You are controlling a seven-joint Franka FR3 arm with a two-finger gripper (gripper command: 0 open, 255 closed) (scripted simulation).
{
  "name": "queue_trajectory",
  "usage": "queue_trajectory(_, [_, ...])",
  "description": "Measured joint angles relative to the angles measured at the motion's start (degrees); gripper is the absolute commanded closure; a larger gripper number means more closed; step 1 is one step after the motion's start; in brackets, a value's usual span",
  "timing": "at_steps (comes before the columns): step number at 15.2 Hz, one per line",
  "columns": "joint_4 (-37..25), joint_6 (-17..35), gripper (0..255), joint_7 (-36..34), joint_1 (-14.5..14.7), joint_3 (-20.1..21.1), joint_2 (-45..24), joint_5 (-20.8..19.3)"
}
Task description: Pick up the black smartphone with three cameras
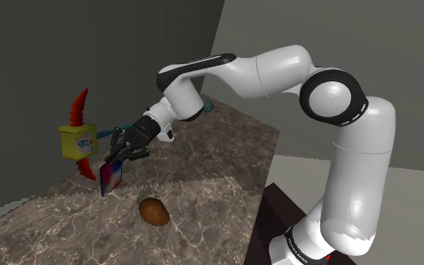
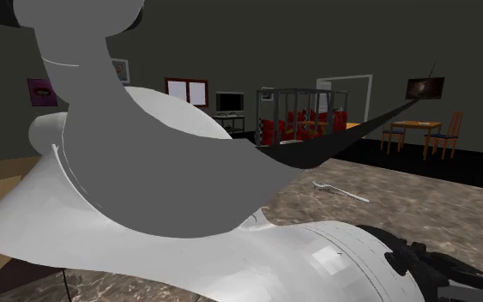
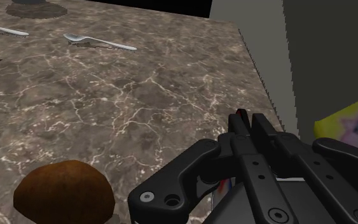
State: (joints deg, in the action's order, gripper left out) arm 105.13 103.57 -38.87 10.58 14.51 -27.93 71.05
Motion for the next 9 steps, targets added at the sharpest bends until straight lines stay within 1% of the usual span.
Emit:
queue_trajectory(3, [0.3, -0.1, 255, -0.1, -0.1, 0.0, 0.4, 0.0])
queue_trajectory(9, [0.2, -1.3, 255, -2.7, -0.3, 0.1, 3.2, 0.0])
